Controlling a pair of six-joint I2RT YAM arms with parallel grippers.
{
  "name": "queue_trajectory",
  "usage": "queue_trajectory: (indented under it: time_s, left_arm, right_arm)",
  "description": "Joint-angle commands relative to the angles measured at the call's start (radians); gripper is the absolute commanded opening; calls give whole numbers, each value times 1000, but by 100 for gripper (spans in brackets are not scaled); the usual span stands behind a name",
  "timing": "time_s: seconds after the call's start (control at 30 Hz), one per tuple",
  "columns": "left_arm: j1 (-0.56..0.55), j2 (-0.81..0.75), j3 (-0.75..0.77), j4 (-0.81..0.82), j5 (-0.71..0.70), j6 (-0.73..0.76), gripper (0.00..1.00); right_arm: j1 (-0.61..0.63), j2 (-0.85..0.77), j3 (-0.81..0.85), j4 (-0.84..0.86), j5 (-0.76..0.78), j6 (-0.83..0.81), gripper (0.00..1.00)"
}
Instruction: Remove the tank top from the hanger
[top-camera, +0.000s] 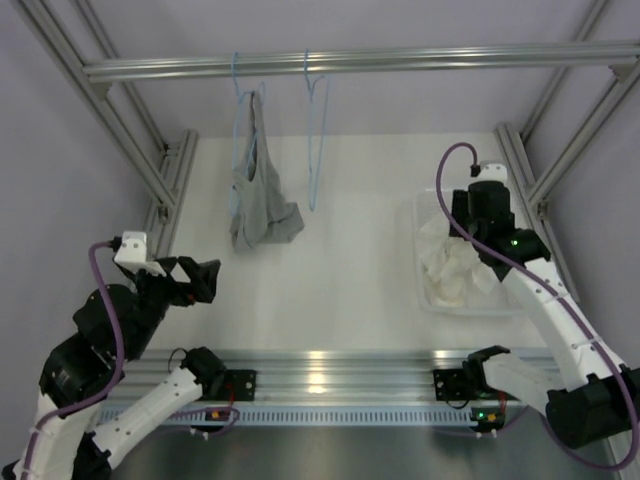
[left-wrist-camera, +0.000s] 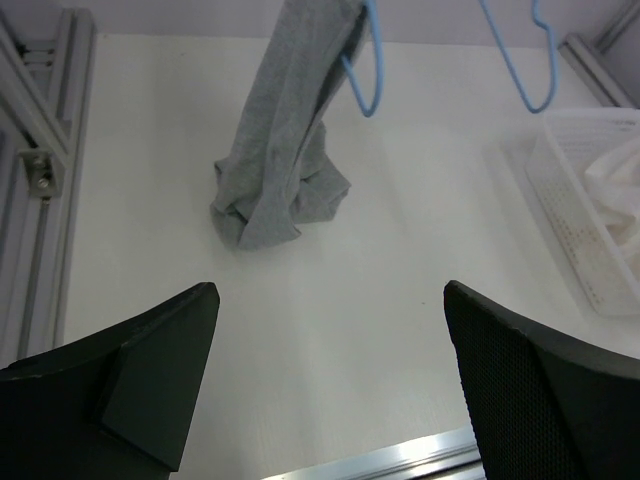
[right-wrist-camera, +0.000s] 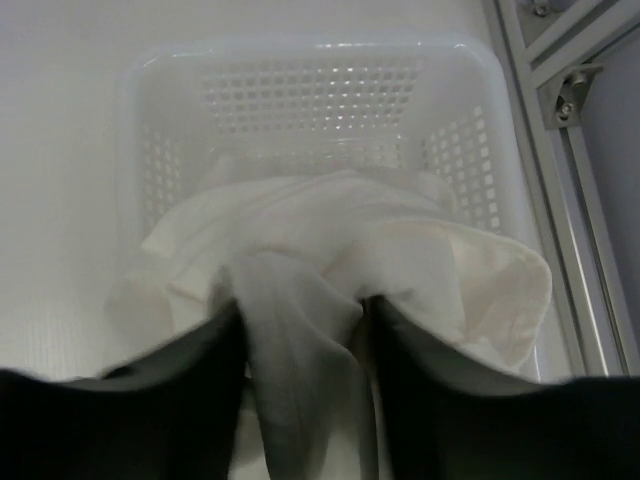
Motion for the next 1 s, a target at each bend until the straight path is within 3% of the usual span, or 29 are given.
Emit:
queue_trajectory:
  time_s: [0.0,0.03,0.07,0.27,0.43,0.53,0.73,0.97]
  left_arm:
    - [-3,93,38,-76,-198,-95,99]
    - [-3,125,40,-87,-219,-111,99]
    - [-3,138,40,-96,-236,-138,99]
    - [-3,155,35,-134,-372,-214,99]
    - [-6,179,0,-153,-572,-258,99]
    - [-6,257,-10,-118,-571,-304,99]
    - [-6,334,32,-59,-568,-321,99]
    - [-5,193,-123,5,-536,-218,99]
  right_arm:
    - [-24,-2,28,66,-33,30,61]
    - [-25,-7,34,53,-25,35,83]
    - [-25,-25,54,43,-16,45,99]
    - [-25,-104,190,-80,42,29,99]
    - [-24,-188,261,-149,-109,-5,99]
    - [-24,-281,276,-174,-191,-60,99]
    - [-16,-331,324,-315,-13,-99,99]
    - [-8,-571,278,-355,-2,-105,99]
